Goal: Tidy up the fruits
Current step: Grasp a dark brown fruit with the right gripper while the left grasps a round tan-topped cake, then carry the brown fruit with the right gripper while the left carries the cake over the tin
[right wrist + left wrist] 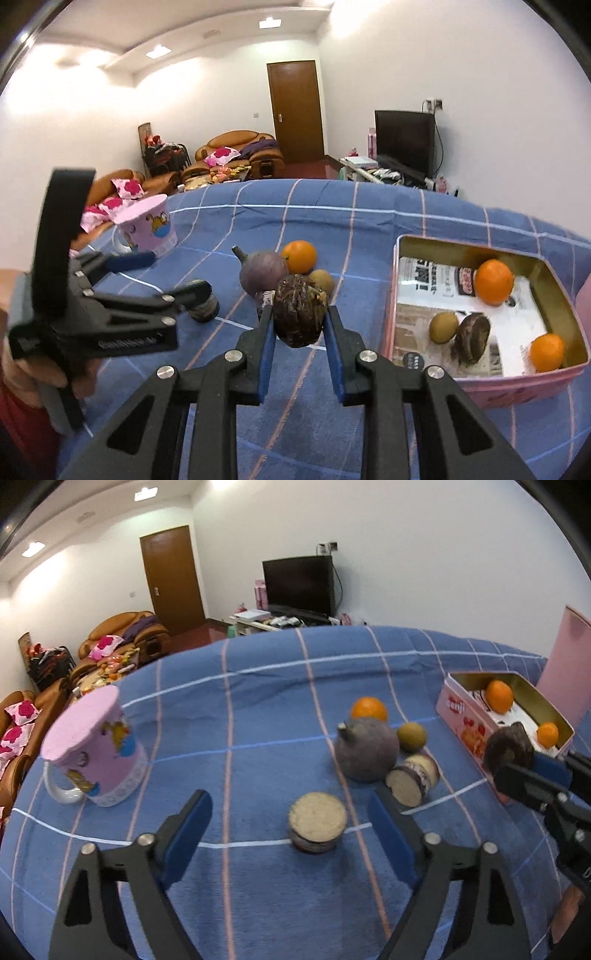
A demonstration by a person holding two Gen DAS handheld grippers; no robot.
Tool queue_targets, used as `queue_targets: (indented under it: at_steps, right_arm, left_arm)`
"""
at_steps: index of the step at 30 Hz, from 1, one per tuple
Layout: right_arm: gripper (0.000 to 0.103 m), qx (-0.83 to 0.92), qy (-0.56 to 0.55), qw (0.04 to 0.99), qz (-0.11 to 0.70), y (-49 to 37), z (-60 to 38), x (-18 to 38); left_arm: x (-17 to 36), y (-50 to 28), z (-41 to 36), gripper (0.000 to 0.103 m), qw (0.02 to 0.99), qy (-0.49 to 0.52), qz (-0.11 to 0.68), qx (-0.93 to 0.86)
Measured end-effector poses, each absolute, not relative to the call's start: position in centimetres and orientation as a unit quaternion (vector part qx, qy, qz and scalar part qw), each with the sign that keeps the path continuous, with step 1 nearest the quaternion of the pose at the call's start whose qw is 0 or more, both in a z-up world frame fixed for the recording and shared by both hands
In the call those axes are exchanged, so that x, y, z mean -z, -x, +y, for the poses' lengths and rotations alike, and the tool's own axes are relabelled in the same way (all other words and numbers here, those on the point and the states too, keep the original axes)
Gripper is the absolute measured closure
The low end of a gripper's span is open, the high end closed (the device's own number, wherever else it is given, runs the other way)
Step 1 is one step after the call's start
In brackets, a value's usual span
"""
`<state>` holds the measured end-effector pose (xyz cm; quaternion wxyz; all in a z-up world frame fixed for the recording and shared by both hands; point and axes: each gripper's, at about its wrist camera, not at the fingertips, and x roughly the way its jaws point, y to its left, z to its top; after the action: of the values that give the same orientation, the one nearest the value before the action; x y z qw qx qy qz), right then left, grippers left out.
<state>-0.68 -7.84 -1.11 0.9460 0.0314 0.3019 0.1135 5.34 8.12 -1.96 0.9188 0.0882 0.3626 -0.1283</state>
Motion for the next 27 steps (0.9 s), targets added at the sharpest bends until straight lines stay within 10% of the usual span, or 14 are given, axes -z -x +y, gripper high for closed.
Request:
queue_targets:
  at_steps: [9, 27]
  right_arm:
    - [0.076, -0.118, -0.046, 0.945, 0.302, 1.5, -8.0, 1.0]
    - [0.076, -0.120, -0.074, 0.955, 0.259, 2.7, -9.5, -0.3]
  left_arm:
    - [4.1, -6.9, 7.0, 0.066, 0.892, -0.089, 0.420, 0.144]
    - [-0.4, -2.8, 8.0, 0.067, 0.962, -0.019, 0.263, 0.066]
